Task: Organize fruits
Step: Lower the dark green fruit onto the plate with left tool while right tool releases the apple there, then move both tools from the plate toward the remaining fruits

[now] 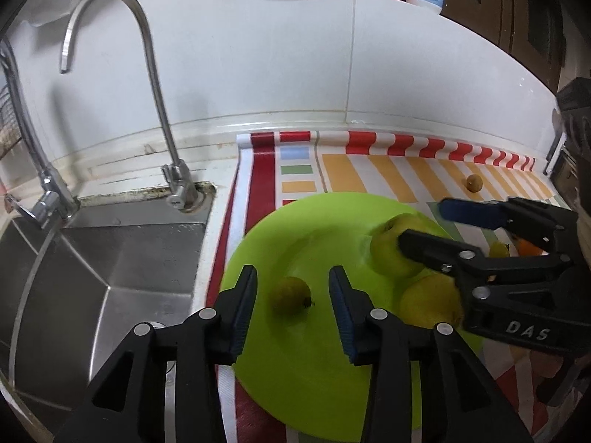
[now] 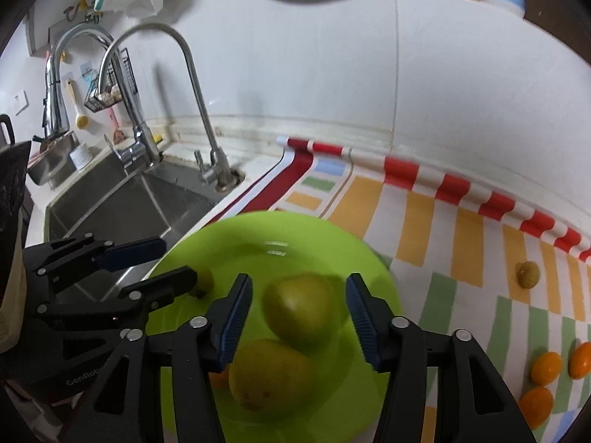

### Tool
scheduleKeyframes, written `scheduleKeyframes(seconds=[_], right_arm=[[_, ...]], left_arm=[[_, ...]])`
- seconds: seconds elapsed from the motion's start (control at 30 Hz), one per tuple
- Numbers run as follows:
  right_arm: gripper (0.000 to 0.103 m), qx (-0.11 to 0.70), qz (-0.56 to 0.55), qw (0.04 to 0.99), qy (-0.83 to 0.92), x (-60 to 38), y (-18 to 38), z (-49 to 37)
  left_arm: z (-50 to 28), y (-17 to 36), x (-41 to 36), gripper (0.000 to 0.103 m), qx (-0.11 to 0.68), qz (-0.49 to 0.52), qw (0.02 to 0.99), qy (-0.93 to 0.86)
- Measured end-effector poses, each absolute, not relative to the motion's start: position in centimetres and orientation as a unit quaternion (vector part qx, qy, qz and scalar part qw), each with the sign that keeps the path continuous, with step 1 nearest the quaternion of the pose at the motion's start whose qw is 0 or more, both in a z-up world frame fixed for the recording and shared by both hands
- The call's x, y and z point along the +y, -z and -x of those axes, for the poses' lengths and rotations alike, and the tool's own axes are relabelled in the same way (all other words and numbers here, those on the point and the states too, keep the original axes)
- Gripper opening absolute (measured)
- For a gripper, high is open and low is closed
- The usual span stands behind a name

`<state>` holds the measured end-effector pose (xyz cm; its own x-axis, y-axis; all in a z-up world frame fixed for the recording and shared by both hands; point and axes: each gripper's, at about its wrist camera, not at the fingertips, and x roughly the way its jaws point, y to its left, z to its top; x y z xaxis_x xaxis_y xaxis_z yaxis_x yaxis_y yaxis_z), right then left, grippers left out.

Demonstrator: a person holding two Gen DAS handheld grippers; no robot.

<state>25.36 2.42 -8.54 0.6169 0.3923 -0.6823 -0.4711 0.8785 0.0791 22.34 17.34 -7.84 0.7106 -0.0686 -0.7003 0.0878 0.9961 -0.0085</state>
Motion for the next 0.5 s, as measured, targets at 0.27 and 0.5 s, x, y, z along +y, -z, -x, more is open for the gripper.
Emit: scheduleKeyframes(seconds=[0.27,0.5], right_arm=[[0.059,0.345,0.037,0.911,-0.222,0.2,6.6,-22.7],[0.065,0.320,0.021,0.926,-0.201,-2.4,4.6,-19.1]], left_arm=[[-19.3,5.8,16.7,0.054,0.352,-0.004,0.936,0.027],[-16.3,3.8,15.0,0.063,0.327,0.006,0.944,0.032]])
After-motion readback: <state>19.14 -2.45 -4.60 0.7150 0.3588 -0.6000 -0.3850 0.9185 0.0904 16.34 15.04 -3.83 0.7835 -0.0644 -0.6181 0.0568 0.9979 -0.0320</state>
